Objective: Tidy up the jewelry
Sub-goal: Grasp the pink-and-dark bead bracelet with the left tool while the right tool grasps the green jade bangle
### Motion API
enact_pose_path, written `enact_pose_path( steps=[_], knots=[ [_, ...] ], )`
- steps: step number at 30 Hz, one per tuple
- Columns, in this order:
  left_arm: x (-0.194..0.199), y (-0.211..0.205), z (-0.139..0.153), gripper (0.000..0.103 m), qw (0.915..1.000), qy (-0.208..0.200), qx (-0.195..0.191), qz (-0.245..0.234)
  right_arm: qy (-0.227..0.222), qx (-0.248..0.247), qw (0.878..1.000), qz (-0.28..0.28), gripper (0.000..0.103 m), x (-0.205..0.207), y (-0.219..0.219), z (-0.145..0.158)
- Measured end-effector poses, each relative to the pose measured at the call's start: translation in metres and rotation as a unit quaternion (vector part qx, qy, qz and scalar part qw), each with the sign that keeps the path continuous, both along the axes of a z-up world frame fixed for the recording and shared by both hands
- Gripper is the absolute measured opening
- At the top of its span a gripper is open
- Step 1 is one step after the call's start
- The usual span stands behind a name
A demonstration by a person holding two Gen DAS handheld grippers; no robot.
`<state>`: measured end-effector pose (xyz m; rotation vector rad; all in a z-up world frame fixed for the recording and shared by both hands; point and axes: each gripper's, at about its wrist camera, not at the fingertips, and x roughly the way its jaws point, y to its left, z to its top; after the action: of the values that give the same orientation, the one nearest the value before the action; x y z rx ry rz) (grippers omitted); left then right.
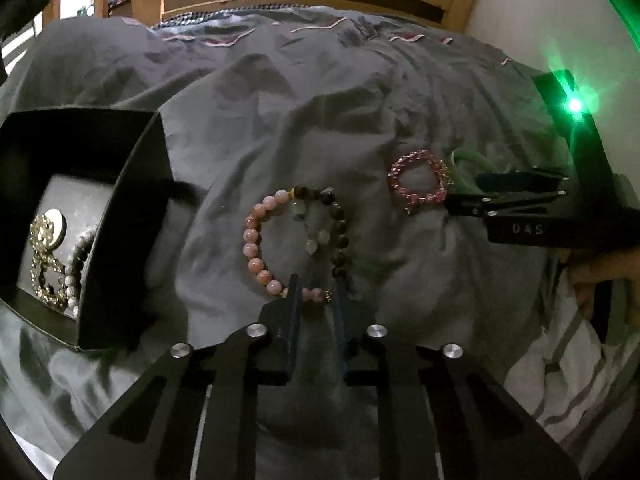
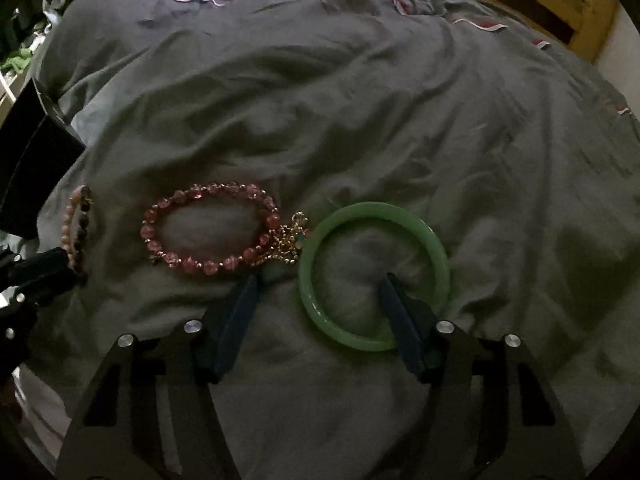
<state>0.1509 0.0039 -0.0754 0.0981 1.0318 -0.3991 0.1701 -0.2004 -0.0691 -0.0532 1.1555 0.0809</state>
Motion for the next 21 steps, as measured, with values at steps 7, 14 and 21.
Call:
enact_pose_path(
  steps=[7, 14, 21],
  knots=[
    [-0.001, -0.002, 0.002, 0.002, 0.9999, 0.009, -0.003, -0.01, 0.006, 0.006, 1.0, -0.021, 0.024, -0.003, -0.005, 0.007],
    [-0.008, -0.003, 0.012, 0.001, 0.9998, -0.001, -0.006, -0.02, -0.036, 0.03, 0.998, -0.043, 0.009, -0.012, -0.009, 0.032],
    [-0.011, 0.002, 0.027, 0.007, 0.9978, -0.015, -0.06, -0.025, -0.067, 0.052, 0.996, -0.038, 0.01, -0.019, -0.005, 0.05]
  ],
)
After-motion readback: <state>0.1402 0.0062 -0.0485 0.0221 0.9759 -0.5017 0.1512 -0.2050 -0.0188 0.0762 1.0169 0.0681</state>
